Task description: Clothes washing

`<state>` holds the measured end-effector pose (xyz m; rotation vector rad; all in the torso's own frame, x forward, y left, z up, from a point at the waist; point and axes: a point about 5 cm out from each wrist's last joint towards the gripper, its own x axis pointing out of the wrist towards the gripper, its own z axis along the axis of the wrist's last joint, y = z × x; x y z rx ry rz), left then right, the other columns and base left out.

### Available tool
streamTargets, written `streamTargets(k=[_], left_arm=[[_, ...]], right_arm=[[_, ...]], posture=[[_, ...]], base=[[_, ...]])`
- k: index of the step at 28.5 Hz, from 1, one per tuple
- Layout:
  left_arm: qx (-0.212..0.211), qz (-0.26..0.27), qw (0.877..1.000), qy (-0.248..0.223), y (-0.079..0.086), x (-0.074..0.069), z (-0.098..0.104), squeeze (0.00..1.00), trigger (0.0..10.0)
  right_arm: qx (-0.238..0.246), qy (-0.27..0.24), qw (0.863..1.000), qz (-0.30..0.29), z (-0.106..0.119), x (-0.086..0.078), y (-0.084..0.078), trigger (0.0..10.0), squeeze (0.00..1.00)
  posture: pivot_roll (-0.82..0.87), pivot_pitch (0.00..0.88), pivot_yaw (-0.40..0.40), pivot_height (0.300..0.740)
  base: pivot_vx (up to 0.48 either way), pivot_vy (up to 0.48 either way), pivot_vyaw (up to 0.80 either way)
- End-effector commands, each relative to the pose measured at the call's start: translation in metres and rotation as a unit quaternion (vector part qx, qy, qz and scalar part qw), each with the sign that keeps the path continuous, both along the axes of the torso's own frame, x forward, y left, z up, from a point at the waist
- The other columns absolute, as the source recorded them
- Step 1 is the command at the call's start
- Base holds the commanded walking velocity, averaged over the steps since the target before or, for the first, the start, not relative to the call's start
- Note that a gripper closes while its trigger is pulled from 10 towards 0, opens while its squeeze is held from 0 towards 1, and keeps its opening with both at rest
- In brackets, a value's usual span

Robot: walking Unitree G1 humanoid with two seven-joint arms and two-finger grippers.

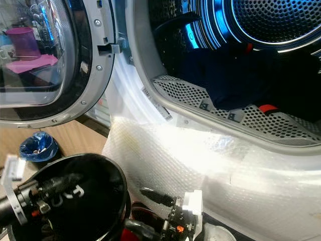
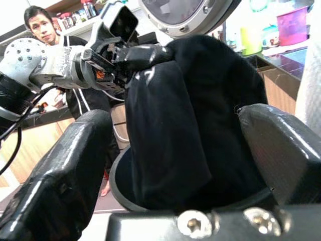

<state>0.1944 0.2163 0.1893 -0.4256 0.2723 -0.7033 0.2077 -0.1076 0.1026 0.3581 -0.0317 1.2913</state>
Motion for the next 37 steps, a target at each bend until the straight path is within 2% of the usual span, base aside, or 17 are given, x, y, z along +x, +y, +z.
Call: streamTargets(k=[1,3,7,10,13,14,18,20,21,24,26,30,35,37], left_arm=[[0.012,-0.045,0.998,-0.034,-0.008,0.001,0.014,0.0,0.0],[0.007,-0.076,0.996,-0.043,-0.014,0.001,0.018,0.0,0.0],[0.001,-0.104,0.993,-0.045,-0.023,0.002,0.017,0.0,0.0],[0.009,-0.094,0.994,-0.046,-0.025,0.007,0.014,0.0,0.0],[0.003,-0.08,0.995,-0.057,-0.023,0.012,0.017,0.0,0.0],[-0.002,-0.074,0.995,-0.067,-0.024,0.016,0.02,0.0,0.0],[-0.016,-0.075,0.994,-0.08,-0.028,0.02,0.024,0.0,0.0],[-0.026,-0.085,0.993,-0.083,-0.038,0.025,0.023,0.0,0.0],[-0.028,-0.087,0.992,-0.084,-0.04,0.026,0.023,0.0,0.0],[-0.03,-0.086,0.993,-0.079,-0.047,0.03,0.019,0.0,0.0],[-0.033,-0.084,0.993,-0.076,-0.054,0.034,0.018,0.0,0.0],[-0.041,-0.068,0.995,-0.065,-0.066,0.045,0.013,0.0,0.0],[-0.047,-0.064,0.995,-0.053,-0.082,0.054,0.01,0.0,0.0],[-0.053,-0.066,0.995,-0.043,-0.092,0.057,0.008,0.0,0.0]], right_arm=[[0.001,0.002,1.0,-0.005,0.0,0.002,-0.003,10.0,0.0],[0.0,0.001,1.0,-0.006,0.001,0.003,-0.003,10.0,0.0],[0.0,0.008,1.0,-0.02,0.002,0.007,-0.003,10.0,0.0],[-0.001,0.017,1.0,-0.019,0.006,0.008,-0.006,10.0,0.0],[-0.029,0.018,0.999,-0.017,0.005,0.006,-0.013,10.0,0.0],[-0.057,0.022,0.998,-0.005,0.001,0.002,-0.015,10.0,0.0],[-0.065,0.027,0.997,0.013,0.001,-0.003,-0.015,10.0,0.0],[-0.072,0.032,0.997,0.018,0.003,-0.002,-0.012,10.0,0.0],[-0.074,0.034,0.997,0.017,0.003,-0.001,-0.011,10.0,1.0],[-0.063,0.039,0.997,0.034,0.007,-0.004,-0.002,10.0,1.0],[-0.106,0.028,0.993,0.037,0.004,-0.005,0.005,10.0,1.0],[-0.123,0.006,0.99,0.069,0.009,-0.012,0.014,10.0,1.0],[-0.141,-0.002,0.99,0.033,0.008,-0.005,0.022,10.0,1.0],[-0.15,-0.009,0.989,0.012,0.008,-0.001,0.03,10.0,1.0]], posture=[[0.09,0.05,-0.009,0.74],[0.09,0.049,-0.01,0.74],[0.08,0.049,-0.006,0.74],[0.08,0.049,-0.002,0.74],[0.07,0.051,-0.001,0.74],[0.06,0.054,-0.004,0.74],[0.06,0.054,-0.004,0.74],[0.05,0.047,-0.01,0.74],[0.05,0.047,-0.01,0.74],[0.05,0.041,-0.01,0.74],[0.05,0.041,-0.01,0.74],[0.03,0.028,-0.009,0.74],[0.03,0.02,-0.01,0.74],[0.02,0.017,-0.009,0.74]], base=[[0.0,0.0,0.0],[0.0,0.0,0.0],[0.0,0.0,0.0],[0.0,0.0,0.0],[0.0,0.0,0.0],[0.0,0.0,0.0],[0.0,0.0,0.0],[0.0,0.0,0.0],[0.0,0.0,0.0],[0.0,0.0,0.0],[0.0,0.0,0.0],[0.0,0.0,0.0],[0.0,0.0,0.0],[0.0,0.0,0.0]])
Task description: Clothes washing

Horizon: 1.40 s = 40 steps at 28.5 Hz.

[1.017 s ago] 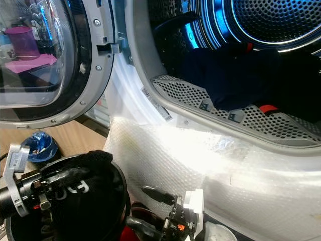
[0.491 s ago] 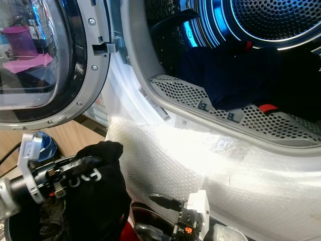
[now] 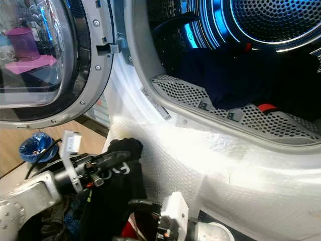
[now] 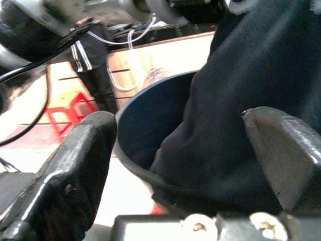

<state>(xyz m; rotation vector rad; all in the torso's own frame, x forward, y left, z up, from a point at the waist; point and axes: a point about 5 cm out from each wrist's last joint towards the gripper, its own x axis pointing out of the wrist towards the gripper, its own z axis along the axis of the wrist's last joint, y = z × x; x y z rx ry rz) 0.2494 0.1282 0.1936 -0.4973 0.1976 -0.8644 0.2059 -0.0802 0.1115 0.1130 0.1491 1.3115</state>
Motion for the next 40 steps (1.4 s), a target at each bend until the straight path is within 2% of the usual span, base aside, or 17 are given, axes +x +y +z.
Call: streamTargets(k=[1,5,11,12,13,14,16,22,24,25,30,35,37,40], left_arm=[[0.005,-0.002,1.0,-0.007,-0.007,0.003,0.003,0.0,0.0],[0.003,-0.004,1.0,-0.004,-0.013,0.004,0.002,0.0,0.0],[-0.003,-0.011,1.0,-0.002,-0.025,0.004,0.003,0.0,0.0],[-0.002,-0.009,1.0,-0.001,-0.025,0.005,0.003,0.0,0.0],[-0.002,-0.009,1.0,-0.001,-0.025,0.005,0.003,0.0,0.0],[-0.002,-0.008,1.0,0.001,-0.026,0.006,0.003,0.0,0.0],[-0.003,-0.008,1.0,0.0,-0.026,0.006,0.004,0.0,0.0],[-0.007,-0.001,1.0,-0.004,-0.027,0.007,0.007,0.0,0.0],[-0.009,0.001,1.0,-0.006,-0.028,0.008,0.009,0.0,0.0],[-0.011,0.002,1.0,-0.007,-0.029,0.007,0.01,0.0,0.0],[-0.012,0.0,1.0,-0.008,-0.029,0.006,0.011,0.0,0.0],[-0.014,0.002,1.0,-0.01,-0.031,0.005,0.013,0.0,0.0],[-0.018,0.004,1.0,-0.013,-0.032,0.006,0.015,0.0,0.0],[-0.025,0.011,0.999,-0.022,-0.035,0.006,0.022,0.0,0.0]], right_arm=[[-0.013,-0.009,1.0,-0.004,-0.001,0.001,0.006,10.0,1.0],[-0.023,-0.02,1.0,0.004,-0.001,-0.003,0.01,10.0,1.0],[-0.07,-0.022,0.996,-0.041,-0.005,0.003,0.016,10.0,1.0],[-0.087,-0.026,0.995,-0.052,-0.006,0.006,0.019,10.0,0.51],[-0.087,-0.026,0.995,-0.052,-0.006,0.006,0.019,10.0,0.51],[-0.098,-0.026,0.993,-0.065,-0.006,0.008,0.022,10.0,0.0],[-0.108,-0.006,0.989,-0.1,-0.006,0.015,0.026,10.0,0.0],[-0.083,0.027,0.986,-0.139,0.007,0.022,0.039,10.0,0.0],[-0.064,0.049,0.983,-0.162,0.011,0.026,0.042,10.0,0.0],[-0.038,0.063,0.982,-0.176,0.018,0.028,0.045,10.0,0.0],[-0.016,0.072,0.979,-0.19,0.025,0.03,0.045,10.0,0.0],[0.009,0.102,0.963,-0.251,0.031,0.039,0.04,10.0,0.0],[0.023,0.118,0.959,-0.258,0.033,0.04,0.04,10.0,0.0],[0.007,0.103,0.958,-0.268,0.035,0.039,0.04,10.0,0.0]], posture=[[0.02,0.018,-0.009,0.74],[0.02,0.017,-0.007,0.74],[0.02,0.027,-0.002,0.74],[0.02,0.03,-0.001,0.74],[0.02,0.03,-0.001,0.74],[0.02,0.03,-0.001,0.74],[0.02,0.032,-0.003,0.74],[0.02,0.035,-0.006,0.74],[0.02,0.036,-0.007,0.74],[0.02,0.038,-0.007,0.74],[0.02,0.038,-0.006,0.74],[0.02,0.035,-0.005,0.74],[0.03,0.033,-0.004,0.74],[0.03,0.033,0.003,0.74]], base=[[0.0,0.0,0.0],[0.0,0.0,0.0],[0.0,0.0,0.0],[0.0,0.0,0.0],[0.0,0.0,0.0],[0.0,0.0,0.0],[0.0,0.0,0.0],[0.0,0.0,0.0],[0.0,0.0,0.0],[0.0,0.0,0.0],[0.0,0.0,0.0],[0.0,0.0,0.0],[0.0,0.0,0.0],[0.0,0.0,0.0]])
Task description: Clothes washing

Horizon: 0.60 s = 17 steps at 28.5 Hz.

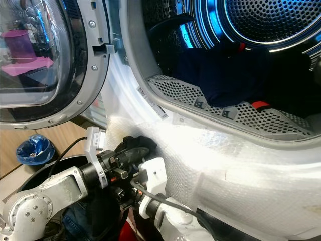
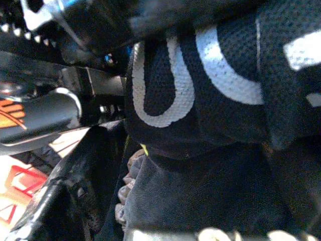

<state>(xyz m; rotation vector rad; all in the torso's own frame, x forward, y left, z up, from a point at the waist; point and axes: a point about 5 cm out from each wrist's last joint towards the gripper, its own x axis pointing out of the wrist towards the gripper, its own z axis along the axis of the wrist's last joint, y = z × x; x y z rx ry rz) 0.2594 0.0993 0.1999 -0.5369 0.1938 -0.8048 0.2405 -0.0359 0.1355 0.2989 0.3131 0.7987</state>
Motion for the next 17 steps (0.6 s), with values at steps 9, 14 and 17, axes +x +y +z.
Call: streamTargets(k=[9,14,17], left_arm=[[-0.025,-0.009,0.999,-0.043,-0.013,-0.006,0.026,0.0,0.0],[-0.032,-0.029,0.997,-0.059,-0.02,-0.008,0.036,0.0,0.0],[-0.035,-0.045,0.997,-0.06,-0.024,-0.011,0.038,0.0,0.0]], right_arm=[[0.039,-0.011,0.997,-0.063,0.018,0.009,-0.011,10.0,0.0],[0.027,-0.011,0.996,-0.086,0.017,0.015,-0.013,10.0,0.0],[0.042,-0.01,0.995,-0.093,0.019,0.015,-0.011,10.0,0.0]], posture=[[0.03,0.036,0.008,0.74],[0.03,0.037,0.009,0.74],[0.04,0.036,0.012,0.74]], base=[[0.0,0.0,0.0],[0.0,0.0,0.0],[0.0,0.0,0.0]])
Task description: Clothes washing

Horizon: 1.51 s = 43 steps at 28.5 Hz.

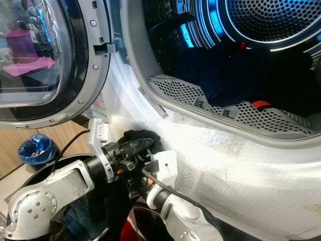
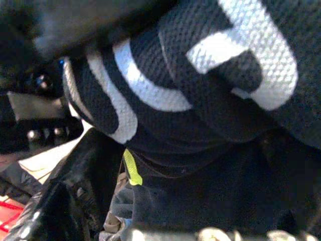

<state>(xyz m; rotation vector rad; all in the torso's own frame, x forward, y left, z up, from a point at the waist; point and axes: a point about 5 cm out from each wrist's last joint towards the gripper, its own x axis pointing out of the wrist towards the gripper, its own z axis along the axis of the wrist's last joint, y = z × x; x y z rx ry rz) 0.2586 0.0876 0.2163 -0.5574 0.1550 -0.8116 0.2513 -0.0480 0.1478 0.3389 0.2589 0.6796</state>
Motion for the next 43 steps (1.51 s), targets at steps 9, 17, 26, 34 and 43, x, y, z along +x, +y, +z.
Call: streamTargets(k=[9,17,26,34,43], left_arm=[[-0.03,-0.099,0.992,-0.071,-0.015,-0.024,0.028,0.0,0.0],[-0.003,-0.063,0.995,-0.08,0.041,-0.034,0.022,0.0,0.0],[0.072,-0.083,0.994,-0.016,0.092,-0.063,-0.005,0.0,0.0],[0.17,-0.156,0.973,0.013,0.093,-0.081,-0.028,0.0,0.0],[0.142,-0.217,0.965,-0.043,0.065,-0.071,-0.018,0.0,0.0]], right_arm=[[0.067,-0.047,0.997,0.012,0.015,-0.001,-0.003,10.0,0.0],[0.099,-0.094,0.972,0.192,0.006,-0.036,-0.041,10.0,0.0],[0.045,-0.102,0.95,0.291,-0.002,-0.052,-0.072,10.0,0.0],[0.031,-0.138,0.915,0.378,0.012,-0.051,-0.077,10.0,1.0],[0.008,-0.159,0.878,0.451,0.002,-0.049,-0.044,10.0,1.0]], posture=[[0.03,0.036,0.015,0.74],[0.04,0.035,0.019,0.74],[0.06,0.039,0.014,0.74],[0.06,0.033,0.004,0.74],[0.06,0.014,-0.005,0.74]], base=[[0.0,0.0,0.0],[0.0,0.0,0.0],[0.0,0.0,0.0],[0.0,0.0,0.0],[0.0,0.0,0.0]])
